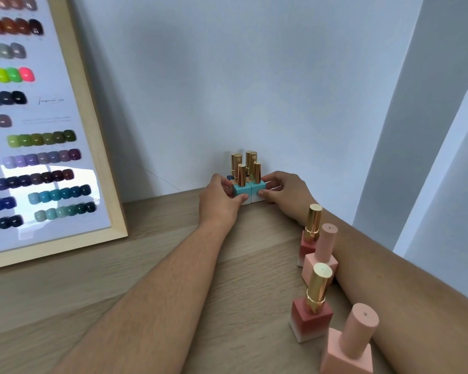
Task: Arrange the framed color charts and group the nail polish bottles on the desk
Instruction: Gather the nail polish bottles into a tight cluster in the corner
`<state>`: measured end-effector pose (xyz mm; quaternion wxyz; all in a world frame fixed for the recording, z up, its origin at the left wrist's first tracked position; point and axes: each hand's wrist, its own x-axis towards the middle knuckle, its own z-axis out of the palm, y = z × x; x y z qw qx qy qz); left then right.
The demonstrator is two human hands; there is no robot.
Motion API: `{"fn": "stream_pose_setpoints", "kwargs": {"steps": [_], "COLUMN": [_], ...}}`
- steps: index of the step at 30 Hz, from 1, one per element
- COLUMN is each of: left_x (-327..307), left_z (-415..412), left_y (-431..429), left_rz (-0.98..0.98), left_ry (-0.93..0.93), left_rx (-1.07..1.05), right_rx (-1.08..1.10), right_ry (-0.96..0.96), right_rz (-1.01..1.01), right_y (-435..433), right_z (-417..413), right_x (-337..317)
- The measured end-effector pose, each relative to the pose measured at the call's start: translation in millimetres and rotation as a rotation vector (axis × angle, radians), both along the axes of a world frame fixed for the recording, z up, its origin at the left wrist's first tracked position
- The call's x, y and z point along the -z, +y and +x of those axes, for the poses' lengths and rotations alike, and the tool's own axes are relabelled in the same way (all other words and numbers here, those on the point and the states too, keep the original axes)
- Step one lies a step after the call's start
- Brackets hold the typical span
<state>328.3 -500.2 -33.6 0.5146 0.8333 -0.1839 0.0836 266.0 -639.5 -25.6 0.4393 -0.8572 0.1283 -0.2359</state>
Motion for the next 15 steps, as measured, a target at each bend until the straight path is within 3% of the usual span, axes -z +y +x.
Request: {"fn": "stream_pose_setpoints", "kwargs": {"steps": [8, 15], "left_x": [-5, -4], "left_z": [-18, -67], "left_y": [14, 52], "left_rz": [-0.039, -0.044], "left_ry": [0.028, 0.048], "left_rx": [0.029, 0.161], "right_rx": [0.084, 0.235], "right_ry": [-0.053, -0.254], "right_rz": [0.027, 0.260], "right_y": [3, 5], "right_z": [-18, -74], "right_x": [-1, 0]}}
